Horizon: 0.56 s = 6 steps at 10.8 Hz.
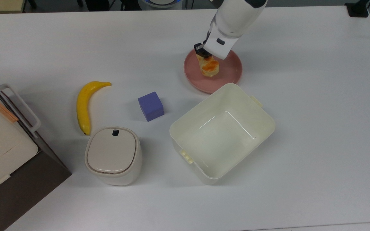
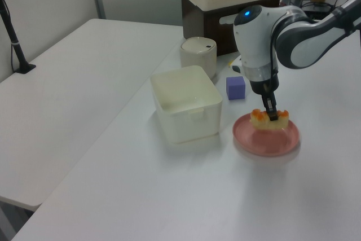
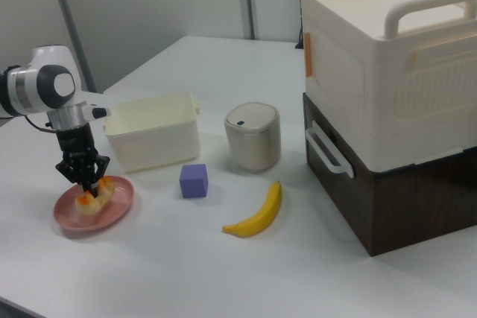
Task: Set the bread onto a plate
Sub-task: 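Open the gripper to release the bread onto the plate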
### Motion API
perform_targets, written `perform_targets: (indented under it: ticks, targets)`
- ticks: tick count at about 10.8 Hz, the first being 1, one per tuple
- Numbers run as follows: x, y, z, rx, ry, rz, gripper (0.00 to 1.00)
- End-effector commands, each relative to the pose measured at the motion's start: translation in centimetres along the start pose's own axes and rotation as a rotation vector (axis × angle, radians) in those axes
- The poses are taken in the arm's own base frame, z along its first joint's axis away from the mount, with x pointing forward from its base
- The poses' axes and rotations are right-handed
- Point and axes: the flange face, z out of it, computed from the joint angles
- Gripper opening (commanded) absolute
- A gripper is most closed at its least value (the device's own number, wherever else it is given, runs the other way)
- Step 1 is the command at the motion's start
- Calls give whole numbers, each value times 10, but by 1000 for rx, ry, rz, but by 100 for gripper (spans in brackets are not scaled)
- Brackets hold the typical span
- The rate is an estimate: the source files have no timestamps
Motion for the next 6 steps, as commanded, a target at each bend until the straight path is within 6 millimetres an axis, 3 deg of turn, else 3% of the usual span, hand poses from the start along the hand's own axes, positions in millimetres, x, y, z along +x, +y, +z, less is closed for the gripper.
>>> perform_targets:
  ticks: [1,2,3,6]
  targets:
    - [4,-1,6,13,10,13,8]
    - [4,2,4,15,12,21,66]
    - [4,2,1,12,17,53,97]
    - [4,5,0,1,18,82,100]
